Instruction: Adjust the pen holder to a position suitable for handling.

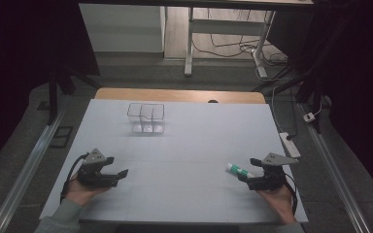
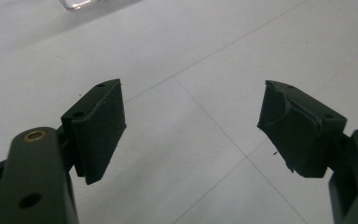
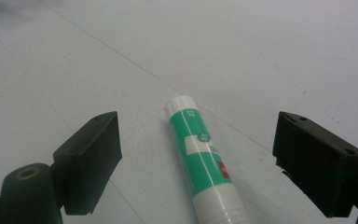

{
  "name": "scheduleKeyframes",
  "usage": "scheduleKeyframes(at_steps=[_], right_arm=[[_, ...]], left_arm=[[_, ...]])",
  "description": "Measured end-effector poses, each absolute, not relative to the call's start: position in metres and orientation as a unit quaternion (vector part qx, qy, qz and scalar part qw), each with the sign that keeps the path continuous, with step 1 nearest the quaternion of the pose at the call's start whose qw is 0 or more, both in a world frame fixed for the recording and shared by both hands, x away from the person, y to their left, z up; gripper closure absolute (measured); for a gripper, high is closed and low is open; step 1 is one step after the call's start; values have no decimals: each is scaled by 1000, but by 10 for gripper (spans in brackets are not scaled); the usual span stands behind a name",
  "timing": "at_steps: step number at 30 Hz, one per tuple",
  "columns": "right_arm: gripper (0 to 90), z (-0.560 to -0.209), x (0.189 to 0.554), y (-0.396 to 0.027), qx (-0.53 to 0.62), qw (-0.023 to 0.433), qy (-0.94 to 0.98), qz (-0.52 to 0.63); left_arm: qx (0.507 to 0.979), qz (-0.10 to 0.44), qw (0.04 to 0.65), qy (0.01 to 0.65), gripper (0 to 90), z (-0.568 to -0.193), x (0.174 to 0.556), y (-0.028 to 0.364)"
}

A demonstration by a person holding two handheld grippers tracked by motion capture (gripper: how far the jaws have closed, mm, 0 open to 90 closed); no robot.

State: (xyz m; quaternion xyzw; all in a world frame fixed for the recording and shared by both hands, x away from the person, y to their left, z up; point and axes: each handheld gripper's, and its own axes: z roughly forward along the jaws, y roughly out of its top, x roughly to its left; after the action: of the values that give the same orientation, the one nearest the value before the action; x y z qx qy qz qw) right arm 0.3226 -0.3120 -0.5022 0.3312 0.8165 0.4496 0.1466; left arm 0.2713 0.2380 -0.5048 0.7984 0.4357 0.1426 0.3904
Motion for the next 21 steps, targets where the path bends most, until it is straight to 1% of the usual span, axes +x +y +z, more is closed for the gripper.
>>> scheduleKeyframes(at_steps=[10, 21], right_arm=[[148, -503, 323, -312, 333, 145, 817, 449], [148, -504, 323, -312, 334, 141, 819, 445]], left_arm=[[797, 162, 390, 432, 242, -480, 286, 242], [800, 162, 380, 434, 265, -472, 303, 243]])
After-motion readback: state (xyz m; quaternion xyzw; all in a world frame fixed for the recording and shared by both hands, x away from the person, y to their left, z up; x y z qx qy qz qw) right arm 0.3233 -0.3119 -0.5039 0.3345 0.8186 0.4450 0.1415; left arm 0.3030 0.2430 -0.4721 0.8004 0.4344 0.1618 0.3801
